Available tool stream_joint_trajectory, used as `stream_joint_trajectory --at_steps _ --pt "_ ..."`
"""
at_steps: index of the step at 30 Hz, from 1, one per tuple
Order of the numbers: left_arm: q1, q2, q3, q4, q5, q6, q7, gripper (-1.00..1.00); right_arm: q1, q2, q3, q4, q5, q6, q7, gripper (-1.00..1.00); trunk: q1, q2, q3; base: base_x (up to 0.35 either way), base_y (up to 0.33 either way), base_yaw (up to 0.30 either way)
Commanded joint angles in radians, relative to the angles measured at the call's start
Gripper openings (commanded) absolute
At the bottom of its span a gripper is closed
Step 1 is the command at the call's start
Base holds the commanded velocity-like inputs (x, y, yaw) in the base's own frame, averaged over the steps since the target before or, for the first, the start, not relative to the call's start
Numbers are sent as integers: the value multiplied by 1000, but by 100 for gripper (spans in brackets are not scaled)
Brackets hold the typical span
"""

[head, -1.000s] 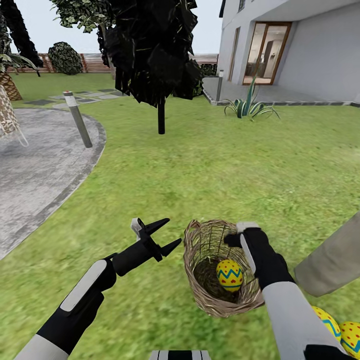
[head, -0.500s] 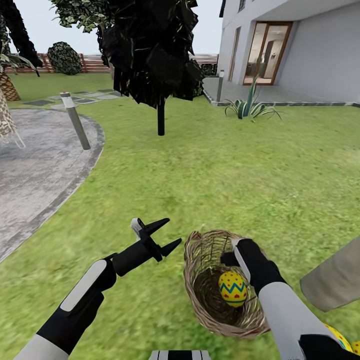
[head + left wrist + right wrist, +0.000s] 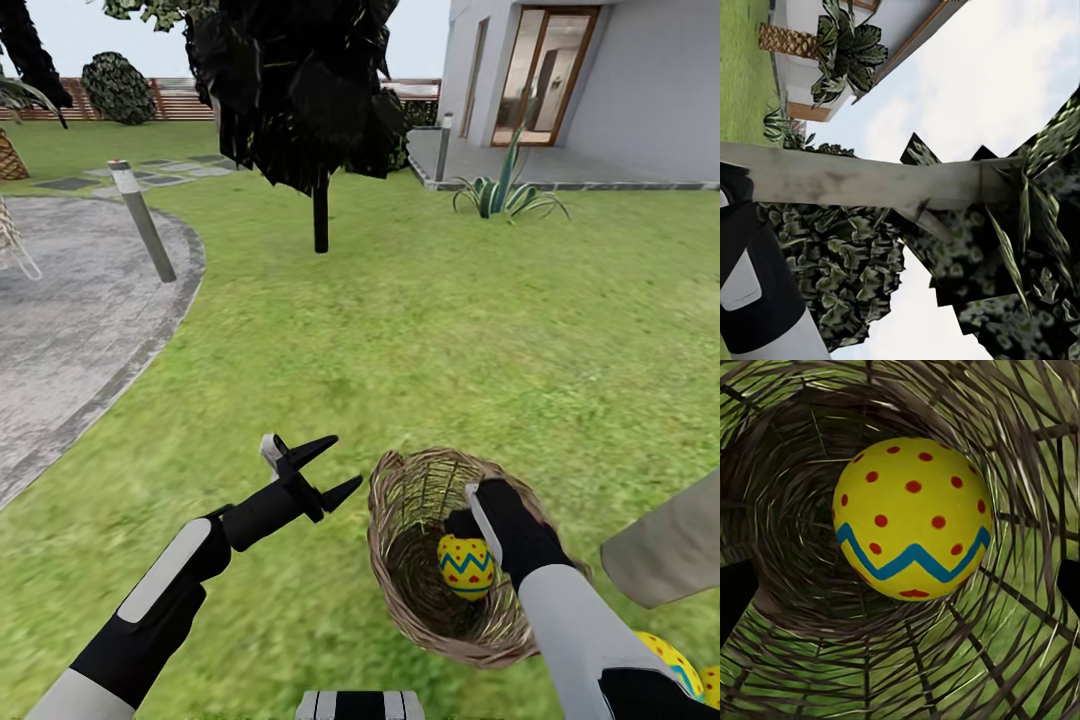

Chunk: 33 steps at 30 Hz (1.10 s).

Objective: Take the three Easter eggs out of the wicker basket on the lawn in the garden, then place them on the lawn next to a single tree (choose any tree) so that all three eggs are next to the same tree and none are left in the basket.

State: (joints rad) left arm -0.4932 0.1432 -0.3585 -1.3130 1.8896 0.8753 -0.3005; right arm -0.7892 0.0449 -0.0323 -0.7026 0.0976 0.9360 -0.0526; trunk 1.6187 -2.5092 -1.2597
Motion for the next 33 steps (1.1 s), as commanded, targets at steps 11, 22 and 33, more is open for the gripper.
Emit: stream_joint_trajectory --at_steps 11,22,33 --pt "-1 1 -2 -2 -1 1 -6 100 1 3 3 0 15 -74 6 100 5 -3 -43 0 0 0" --pt "-1 1 -2 -2 -1 0 -5 100 1 0 3 45 19 -76 4 100 10 -5 -86 0 0 0" --pt "-1 1 -2 -2 -2 -1 -5 100 1 2 4 49 22 -135 2 100 15 -8 -128 0 0 0"
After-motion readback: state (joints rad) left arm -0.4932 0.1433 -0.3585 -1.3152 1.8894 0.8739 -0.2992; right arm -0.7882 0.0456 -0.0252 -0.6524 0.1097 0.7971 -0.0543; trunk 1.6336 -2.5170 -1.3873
